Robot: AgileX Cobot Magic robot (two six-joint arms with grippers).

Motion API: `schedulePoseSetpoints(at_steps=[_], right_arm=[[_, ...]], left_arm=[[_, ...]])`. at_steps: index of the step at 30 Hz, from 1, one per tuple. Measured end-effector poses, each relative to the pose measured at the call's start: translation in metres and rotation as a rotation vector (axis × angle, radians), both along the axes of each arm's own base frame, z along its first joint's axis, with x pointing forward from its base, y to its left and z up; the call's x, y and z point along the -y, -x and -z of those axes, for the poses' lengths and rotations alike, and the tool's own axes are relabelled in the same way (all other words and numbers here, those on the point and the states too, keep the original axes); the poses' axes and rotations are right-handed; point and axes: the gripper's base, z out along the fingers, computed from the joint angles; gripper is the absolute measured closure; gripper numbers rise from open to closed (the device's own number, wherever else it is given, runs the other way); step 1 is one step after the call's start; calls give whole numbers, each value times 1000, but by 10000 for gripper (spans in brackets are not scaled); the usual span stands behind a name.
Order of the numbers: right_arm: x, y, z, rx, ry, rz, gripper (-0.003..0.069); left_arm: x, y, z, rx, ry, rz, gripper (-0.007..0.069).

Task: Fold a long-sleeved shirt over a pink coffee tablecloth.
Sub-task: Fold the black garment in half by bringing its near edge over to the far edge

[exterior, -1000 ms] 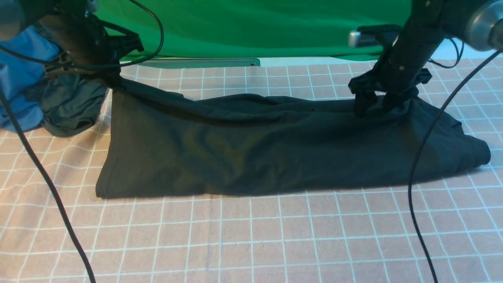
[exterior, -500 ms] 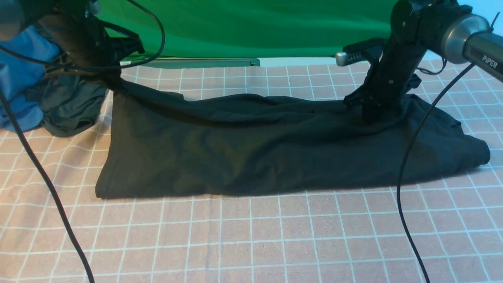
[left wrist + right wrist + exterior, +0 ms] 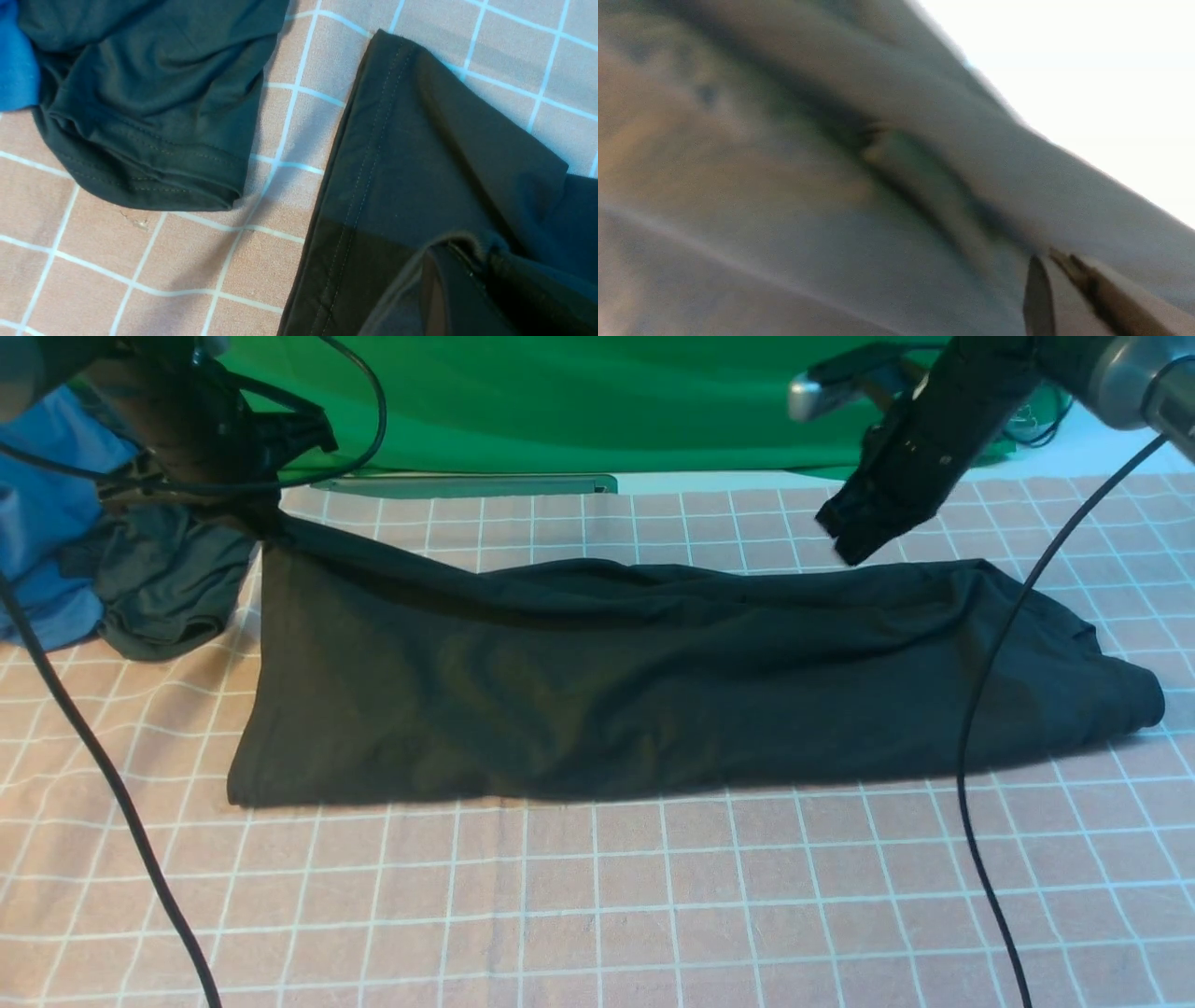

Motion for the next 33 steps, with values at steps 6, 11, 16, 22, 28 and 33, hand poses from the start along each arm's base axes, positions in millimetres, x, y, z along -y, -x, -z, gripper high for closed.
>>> schedulePoseSetpoints(at_steps=[6, 11, 16, 22, 28, 33], right_arm=[[-18, 1, 19, -27, 10, -101, 305], [-30, 2, 37, -44, 43, -181, 177], [-32, 1, 46, -51, 66, -193, 310], [-32, 0, 48, -49, 71, -179, 610], [-31, 2, 37, -34, 69, -171, 617], [-30, 6, 3, 38, 54, -153, 618]], left_arm=[[0, 0, 0, 0, -1, 0, 594], [0, 0, 0, 0, -1, 1, 594], [0, 0, 0, 0, -2, 2, 594], [0, 0, 0, 0, -2, 2, 594], [0, 0, 0, 1, -4, 6, 594], [0, 0, 0, 3, -3, 4, 594]])
